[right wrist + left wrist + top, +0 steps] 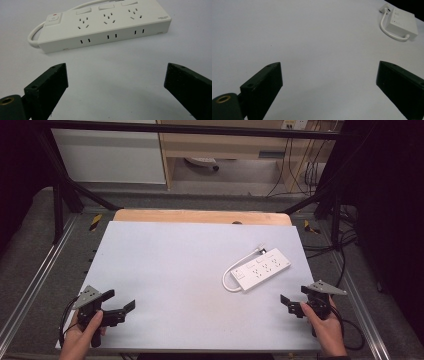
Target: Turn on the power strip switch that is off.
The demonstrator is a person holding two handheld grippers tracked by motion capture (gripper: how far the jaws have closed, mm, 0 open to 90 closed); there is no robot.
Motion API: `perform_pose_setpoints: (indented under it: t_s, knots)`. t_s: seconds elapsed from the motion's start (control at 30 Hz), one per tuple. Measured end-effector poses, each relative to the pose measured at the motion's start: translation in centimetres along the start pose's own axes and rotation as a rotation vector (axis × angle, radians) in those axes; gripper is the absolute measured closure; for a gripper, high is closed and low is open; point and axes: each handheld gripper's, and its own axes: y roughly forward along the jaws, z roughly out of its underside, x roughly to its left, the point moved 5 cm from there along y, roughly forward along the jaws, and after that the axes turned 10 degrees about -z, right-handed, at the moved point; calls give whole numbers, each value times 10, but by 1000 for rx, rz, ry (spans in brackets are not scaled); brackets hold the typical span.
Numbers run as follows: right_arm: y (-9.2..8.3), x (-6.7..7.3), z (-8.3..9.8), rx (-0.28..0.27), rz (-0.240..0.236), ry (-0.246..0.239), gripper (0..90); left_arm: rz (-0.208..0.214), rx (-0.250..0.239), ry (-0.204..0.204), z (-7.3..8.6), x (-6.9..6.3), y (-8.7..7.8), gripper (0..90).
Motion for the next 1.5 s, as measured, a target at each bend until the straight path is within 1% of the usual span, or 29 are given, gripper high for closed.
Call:
perform_pose_setpoints:
  t_s: [0.1,0.17,0.23,0.37,0.5,0.57,0.77,0.8,0.83,0.93,1.13,1.3,1.47,1.5]
  knots:
    - [0,1,-1,5,-6,-7,56,1,-6,-10,-1,1,-2,69]
    - [0,3,-3,9,-14,-21,53,-3,-3,-12,0,2,-2,69]
    - [-1,3,-4,9,-13,-24,51,-4,2,-11,0,2,-1,69]
    - [-2,3,-4,11,-15,-15,47,-4,3,-7,0,1,-1,68]
    - [-2,3,-5,17,-12,-23,56,-2,4,-9,0,1,-1,67]
    - [-3,4,-5,22,-17,-18,58,-3,4,-9,0,1,-1,67]
    - [-4,5,-7,17,-20,-16,47,3,5,-7,0,0,0,64]
    - [-4,6,-8,12,-20,-14,44,1,6,-1,0,0,0,64]
    - [-4,6,-8,11,-20,-21,44,1,10,-5,1,0,-1,64]
    - [-5,8,-9,7,-27,-20,42,-2,8,-10,0,1,0,64]
    - [-6,9,-10,-1,-31,-24,41,-1,13,-2,1,0,0,64]
    - [-6,10,-11,-1,-21,-30,39,0,16,-4,1,0,0,64]
    - [-6,11,-13,-19,-34,-27,38,2,19,1,2,1,0,64]
    - [-6,13,-15,-29,-44,-27,38,0,20,1,2,1,-1,64]
